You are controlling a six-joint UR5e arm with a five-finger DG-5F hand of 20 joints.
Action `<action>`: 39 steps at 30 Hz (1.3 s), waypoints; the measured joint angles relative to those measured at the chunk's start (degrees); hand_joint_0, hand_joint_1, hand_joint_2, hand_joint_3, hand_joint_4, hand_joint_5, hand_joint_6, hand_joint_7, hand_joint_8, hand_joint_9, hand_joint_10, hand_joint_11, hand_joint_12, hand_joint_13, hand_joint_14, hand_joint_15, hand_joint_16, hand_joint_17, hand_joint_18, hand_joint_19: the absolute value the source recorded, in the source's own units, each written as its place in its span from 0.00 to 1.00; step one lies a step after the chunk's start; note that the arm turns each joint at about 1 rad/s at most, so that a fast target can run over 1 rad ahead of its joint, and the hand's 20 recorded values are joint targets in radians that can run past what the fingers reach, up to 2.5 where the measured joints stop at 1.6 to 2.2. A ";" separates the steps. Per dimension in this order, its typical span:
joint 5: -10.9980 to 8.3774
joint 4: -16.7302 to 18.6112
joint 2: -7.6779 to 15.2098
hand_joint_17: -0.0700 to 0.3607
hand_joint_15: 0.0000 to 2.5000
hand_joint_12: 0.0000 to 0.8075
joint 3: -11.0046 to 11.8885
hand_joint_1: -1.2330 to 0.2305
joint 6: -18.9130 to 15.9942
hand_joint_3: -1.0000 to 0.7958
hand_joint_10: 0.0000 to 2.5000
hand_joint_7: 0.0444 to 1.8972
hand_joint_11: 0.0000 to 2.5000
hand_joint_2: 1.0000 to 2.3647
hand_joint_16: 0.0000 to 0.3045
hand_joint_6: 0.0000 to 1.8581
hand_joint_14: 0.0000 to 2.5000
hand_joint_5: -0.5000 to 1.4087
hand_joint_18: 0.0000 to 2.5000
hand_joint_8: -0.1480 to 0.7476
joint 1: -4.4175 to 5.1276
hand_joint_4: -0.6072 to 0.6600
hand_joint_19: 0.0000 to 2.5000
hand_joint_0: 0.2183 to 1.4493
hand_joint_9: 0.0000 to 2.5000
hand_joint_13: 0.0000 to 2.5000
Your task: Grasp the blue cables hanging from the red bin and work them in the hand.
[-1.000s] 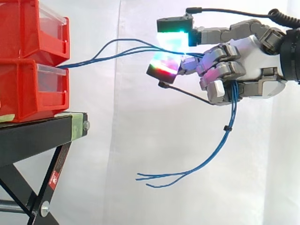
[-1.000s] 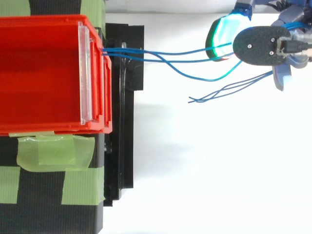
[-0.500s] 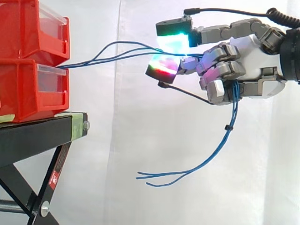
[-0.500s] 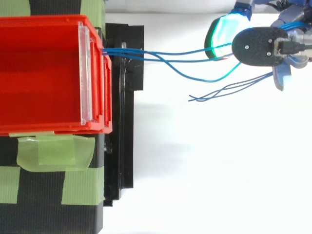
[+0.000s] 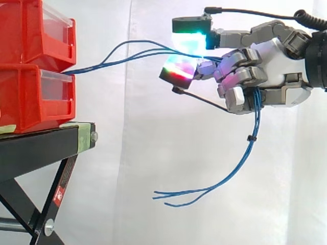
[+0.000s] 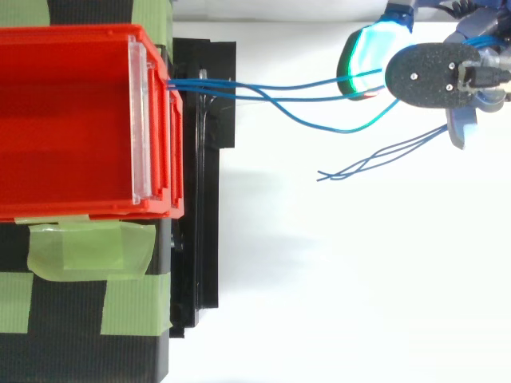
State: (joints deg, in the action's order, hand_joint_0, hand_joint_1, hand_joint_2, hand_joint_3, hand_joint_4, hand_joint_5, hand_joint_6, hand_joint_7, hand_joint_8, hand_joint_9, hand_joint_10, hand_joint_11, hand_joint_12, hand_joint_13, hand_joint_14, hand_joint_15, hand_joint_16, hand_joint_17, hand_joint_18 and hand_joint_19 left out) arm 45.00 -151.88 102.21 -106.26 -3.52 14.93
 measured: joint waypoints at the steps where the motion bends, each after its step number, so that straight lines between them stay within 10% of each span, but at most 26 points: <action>1: 0.00 -0.01 0.00 0.54 0.78 0.92 0.00 0.33 0.00 0.38 1.00 0.60 1.00 0.01 0.72 0.38 1.00 0.20 0.95 0.90 0.00 0.57 0.22 0.53 0.68 0.79; 18: 0.00 -0.16 0.01 0.54 0.78 0.92 0.00 0.32 -0.26 0.18 1.00 0.62 1.00 0.01 0.72 0.35 1.00 0.19 0.95 0.90 0.01 0.57 0.22 0.48 0.68 0.79; 39: 0.57 0.25 1.87 0.54 0.78 0.92 0.00 0.35 -1.18 0.54 1.00 0.57 1.00 0.01 0.72 0.41 1.00 0.21 0.95 0.90 0.01 0.60 0.22 0.61 0.68 0.79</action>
State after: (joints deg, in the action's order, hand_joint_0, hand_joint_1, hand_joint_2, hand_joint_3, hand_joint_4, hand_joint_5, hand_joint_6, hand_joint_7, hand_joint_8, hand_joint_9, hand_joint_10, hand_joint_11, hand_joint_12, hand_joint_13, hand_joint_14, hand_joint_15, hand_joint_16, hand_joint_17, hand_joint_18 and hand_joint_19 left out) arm 45.57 -151.63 104.08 -106.26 -4.70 14.94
